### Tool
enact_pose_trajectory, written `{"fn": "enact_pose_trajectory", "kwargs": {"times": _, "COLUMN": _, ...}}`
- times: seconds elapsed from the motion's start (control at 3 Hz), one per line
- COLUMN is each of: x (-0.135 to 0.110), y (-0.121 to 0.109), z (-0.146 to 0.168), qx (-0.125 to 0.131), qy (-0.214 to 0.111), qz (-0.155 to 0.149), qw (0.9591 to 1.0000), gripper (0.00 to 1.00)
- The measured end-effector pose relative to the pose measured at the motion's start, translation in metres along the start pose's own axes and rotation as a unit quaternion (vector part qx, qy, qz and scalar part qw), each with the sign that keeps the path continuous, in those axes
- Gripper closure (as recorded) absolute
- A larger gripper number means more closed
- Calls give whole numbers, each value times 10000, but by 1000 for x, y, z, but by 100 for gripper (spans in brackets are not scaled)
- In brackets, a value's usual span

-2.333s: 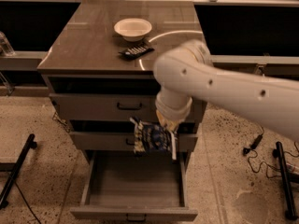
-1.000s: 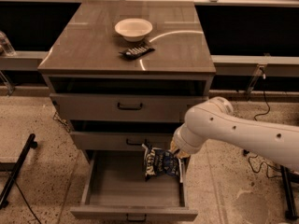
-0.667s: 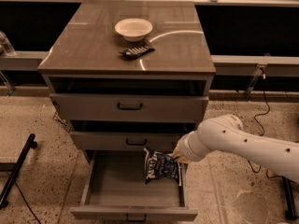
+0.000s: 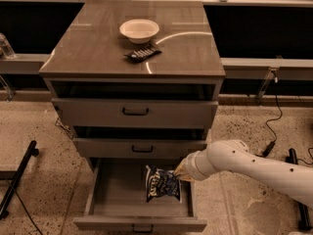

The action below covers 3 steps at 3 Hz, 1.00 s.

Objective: Place blue chip bag into bottom drawer

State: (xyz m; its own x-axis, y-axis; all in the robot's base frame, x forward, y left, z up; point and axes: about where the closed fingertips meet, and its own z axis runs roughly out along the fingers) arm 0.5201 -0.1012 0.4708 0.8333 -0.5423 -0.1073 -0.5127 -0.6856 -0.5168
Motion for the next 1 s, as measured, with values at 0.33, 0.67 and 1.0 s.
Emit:
{"fn": "enact_pose_trajectory", "kwargs": {"times": 0.33, "x": -14, "y": 20, "z": 52, "qx": 253, "qy": -460, "qz": 355, "qw": 9980, "gripper": 100}}
{"fn": "enact_pose_trajectory", "kwargs": {"times": 0.67, "x": -14, "y": 20, "z": 52, "qx": 253, "qy": -461, "qz": 354, "qw": 9980, "gripper": 100}}
{"fn": "enact_pose_trajectory", "kwargs": {"times": 1.0, "x": -18, "y": 24, "z": 74, "qx": 428, "qy": -636, "qz": 213, "qw": 9968, "gripper": 100}}
